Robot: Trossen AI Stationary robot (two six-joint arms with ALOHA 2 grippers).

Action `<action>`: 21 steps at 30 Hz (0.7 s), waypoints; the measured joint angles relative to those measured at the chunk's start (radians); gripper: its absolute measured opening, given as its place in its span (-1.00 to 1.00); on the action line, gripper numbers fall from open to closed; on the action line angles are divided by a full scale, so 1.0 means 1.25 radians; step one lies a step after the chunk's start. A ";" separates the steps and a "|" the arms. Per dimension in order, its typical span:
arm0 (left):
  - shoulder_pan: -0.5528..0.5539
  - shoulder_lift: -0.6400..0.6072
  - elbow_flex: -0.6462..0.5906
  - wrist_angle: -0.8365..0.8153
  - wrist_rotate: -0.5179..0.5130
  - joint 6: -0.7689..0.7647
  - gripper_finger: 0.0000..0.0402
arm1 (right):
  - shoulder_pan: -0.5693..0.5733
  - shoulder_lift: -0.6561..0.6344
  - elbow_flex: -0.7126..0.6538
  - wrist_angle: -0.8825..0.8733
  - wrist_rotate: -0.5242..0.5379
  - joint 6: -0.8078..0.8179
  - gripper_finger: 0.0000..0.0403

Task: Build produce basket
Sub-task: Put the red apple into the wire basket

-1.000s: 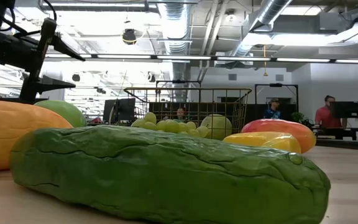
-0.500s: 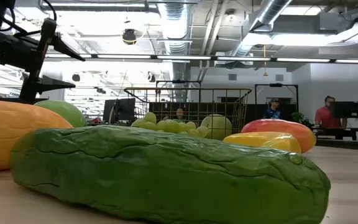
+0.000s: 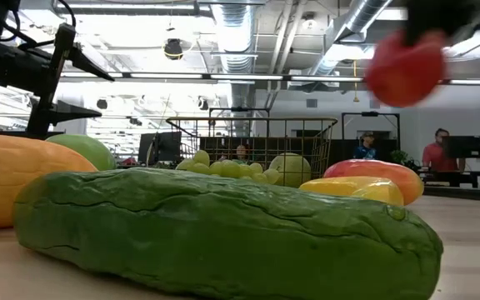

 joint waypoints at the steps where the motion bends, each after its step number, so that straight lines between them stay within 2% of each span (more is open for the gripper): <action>1: 0.000 0.000 0.000 0.001 0.000 0.002 0.63 | -0.035 -0.008 0.000 0.007 0.006 -0.054 0.45; 4: 0.000 0.000 0.000 0.001 0.000 0.003 0.63 | -0.147 -0.017 0.000 0.045 0.012 -0.230 0.45; 10: 0.000 0.000 -0.001 0.014 0.001 0.005 0.63 | -0.328 0.000 0.002 0.234 -0.007 -0.528 0.45; 16: 0.000 0.000 -0.001 0.017 0.005 0.013 0.63 | -0.455 0.051 0.002 0.419 -0.040 -0.663 0.45; 21: 0.000 0.000 -0.001 0.016 0.006 0.017 0.63 | -0.505 0.127 0.002 0.533 -0.086 -0.719 0.45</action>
